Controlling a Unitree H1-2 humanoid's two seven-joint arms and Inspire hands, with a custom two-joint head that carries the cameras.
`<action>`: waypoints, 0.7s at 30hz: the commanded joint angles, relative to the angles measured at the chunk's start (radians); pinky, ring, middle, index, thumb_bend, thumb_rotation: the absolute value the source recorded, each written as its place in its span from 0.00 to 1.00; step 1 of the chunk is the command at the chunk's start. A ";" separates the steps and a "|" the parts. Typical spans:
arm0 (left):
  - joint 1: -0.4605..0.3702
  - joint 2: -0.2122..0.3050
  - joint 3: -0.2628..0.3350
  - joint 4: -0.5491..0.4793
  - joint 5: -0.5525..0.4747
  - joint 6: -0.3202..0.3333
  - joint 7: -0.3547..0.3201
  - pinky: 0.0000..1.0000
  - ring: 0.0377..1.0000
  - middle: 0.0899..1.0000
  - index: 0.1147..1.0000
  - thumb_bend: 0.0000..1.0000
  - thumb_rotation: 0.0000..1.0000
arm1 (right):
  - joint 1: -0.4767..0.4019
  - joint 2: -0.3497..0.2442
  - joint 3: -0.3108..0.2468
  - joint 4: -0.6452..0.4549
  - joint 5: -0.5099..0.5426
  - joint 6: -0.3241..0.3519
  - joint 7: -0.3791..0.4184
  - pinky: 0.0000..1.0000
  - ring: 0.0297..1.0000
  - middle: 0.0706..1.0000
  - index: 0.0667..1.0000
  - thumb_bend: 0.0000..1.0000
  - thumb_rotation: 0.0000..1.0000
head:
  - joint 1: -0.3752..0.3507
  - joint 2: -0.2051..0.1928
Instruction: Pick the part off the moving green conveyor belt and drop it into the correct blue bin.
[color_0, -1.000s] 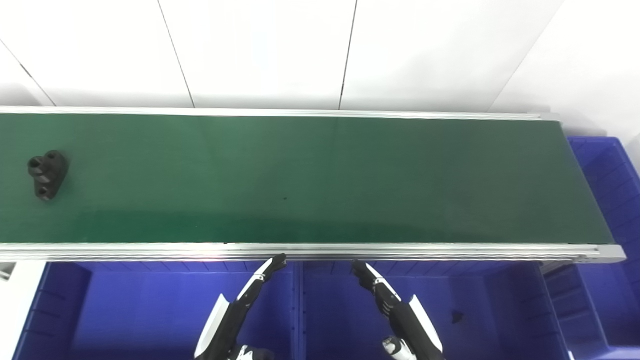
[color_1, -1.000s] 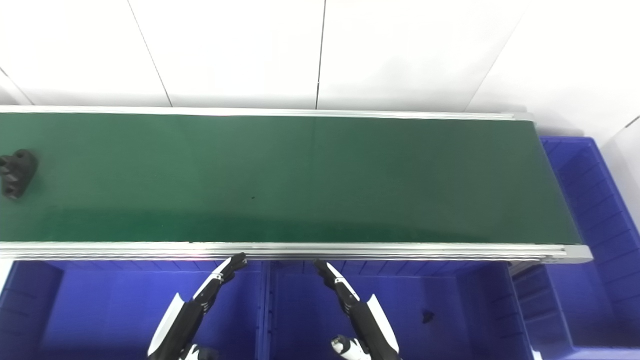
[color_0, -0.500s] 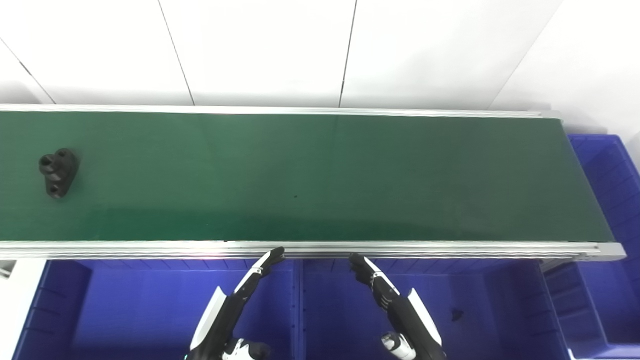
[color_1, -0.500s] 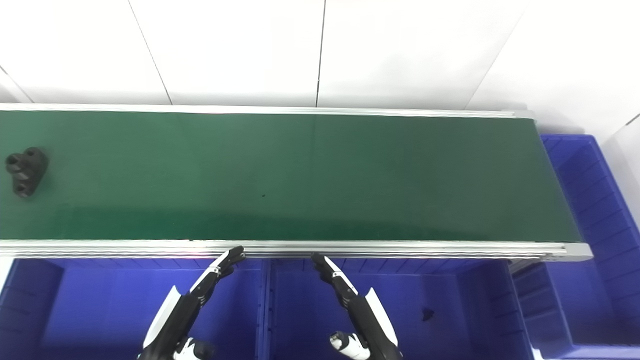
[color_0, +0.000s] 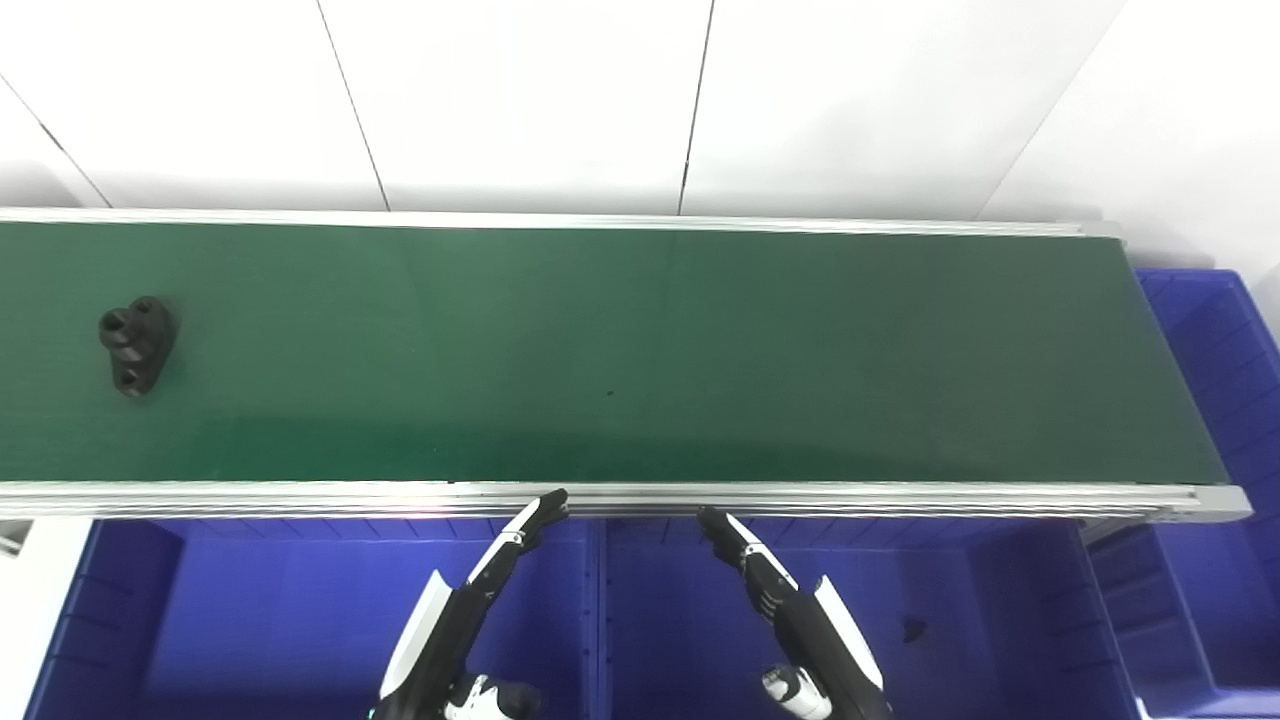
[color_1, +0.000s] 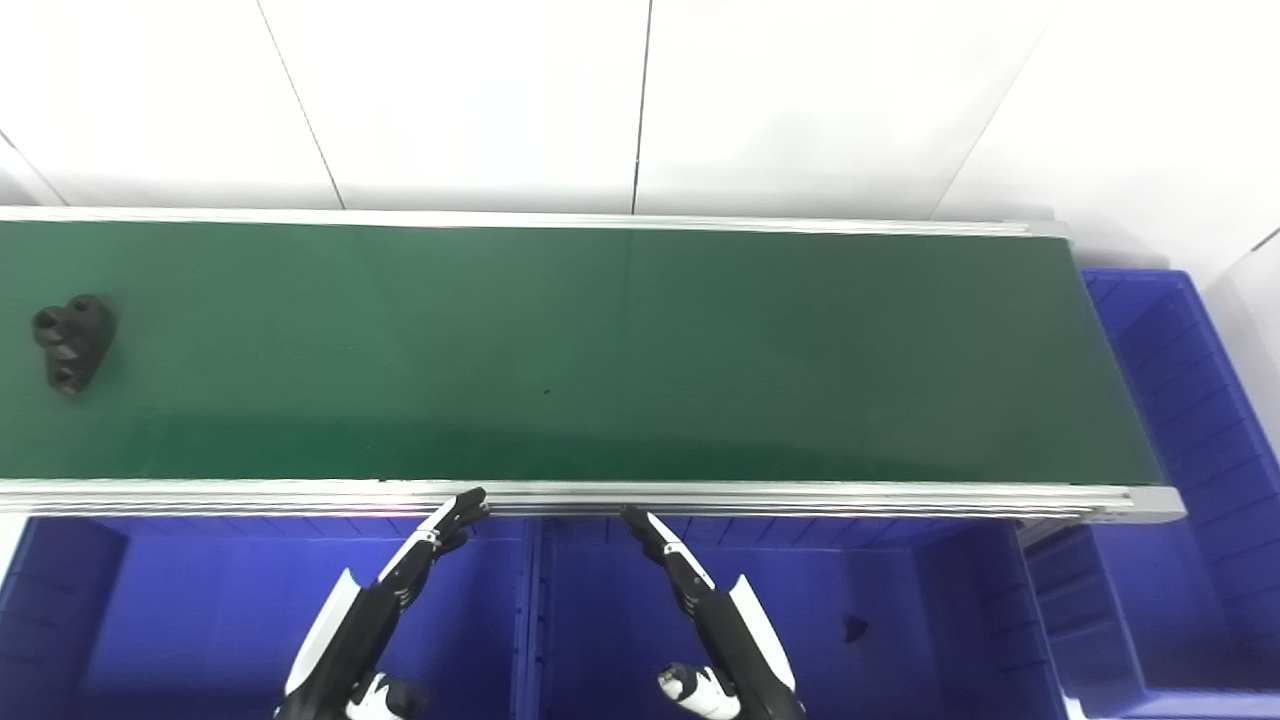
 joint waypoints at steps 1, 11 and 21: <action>0.015 -0.004 0.000 -0.033 0.002 0.000 -0.008 0.92 0.95 0.91 0.92 1.00 1.00 | 0.006 0.011 -0.006 -0.028 0.013 -0.052 0.011 0.95 0.95 0.95 0.93 1.00 0.96 | 0.003 0.004; 0.008 -0.006 0.004 -0.041 0.004 0.005 -0.017 0.92 0.94 0.91 0.91 0.98 1.00 | 0.003 0.015 -0.016 -0.037 -0.001 -0.045 0.023 0.94 0.95 0.94 0.93 1.00 0.98 | 0.004 0.017; 0.020 -0.012 0.007 -0.048 0.003 0.013 -0.026 0.92 0.94 0.91 0.90 1.00 1.00 | 0.013 0.019 -0.021 -0.038 0.000 -0.046 0.027 0.93 0.94 0.93 0.93 1.00 0.97 | 0.008 0.009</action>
